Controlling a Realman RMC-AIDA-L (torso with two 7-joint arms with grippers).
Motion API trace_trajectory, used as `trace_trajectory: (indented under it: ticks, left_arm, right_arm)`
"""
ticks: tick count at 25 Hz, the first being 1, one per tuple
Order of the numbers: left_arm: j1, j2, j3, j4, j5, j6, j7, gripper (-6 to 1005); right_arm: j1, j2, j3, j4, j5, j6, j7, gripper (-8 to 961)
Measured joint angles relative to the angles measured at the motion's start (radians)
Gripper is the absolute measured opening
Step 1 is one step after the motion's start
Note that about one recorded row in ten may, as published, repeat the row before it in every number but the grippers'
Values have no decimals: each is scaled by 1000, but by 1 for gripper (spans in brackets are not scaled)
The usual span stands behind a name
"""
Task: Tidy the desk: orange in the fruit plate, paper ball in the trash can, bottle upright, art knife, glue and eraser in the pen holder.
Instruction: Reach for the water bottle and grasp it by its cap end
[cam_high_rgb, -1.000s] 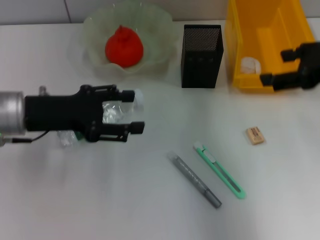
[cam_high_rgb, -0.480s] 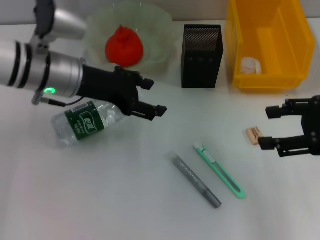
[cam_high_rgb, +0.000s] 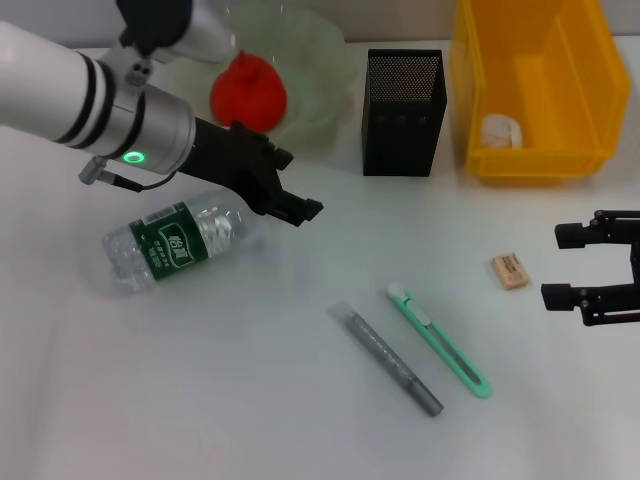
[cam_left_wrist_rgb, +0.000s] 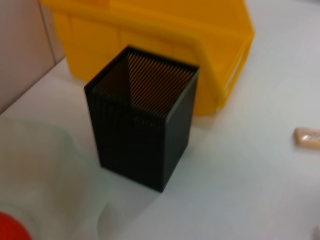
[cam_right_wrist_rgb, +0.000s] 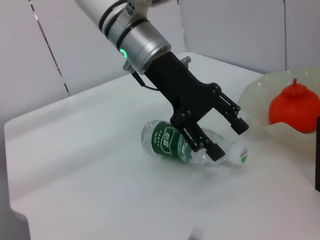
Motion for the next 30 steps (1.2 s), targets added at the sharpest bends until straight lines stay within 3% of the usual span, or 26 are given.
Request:
trace_trajectory:
  ticks: [12,21,30]
  left_arm:
    - [-9,-7,183,10,149,-127,-167,757]
    - [-24,-8,201,0,182,-149,-187,751]
    - [-82,-8,205,-94,185,-162,-185,746]
  right_arm:
    - [31,0,1,32,-11,8,-5,783]
    - [42,0,-3,51,-11,15,-6,782]
    - [45,0,1,55,-11,15,-7,782]
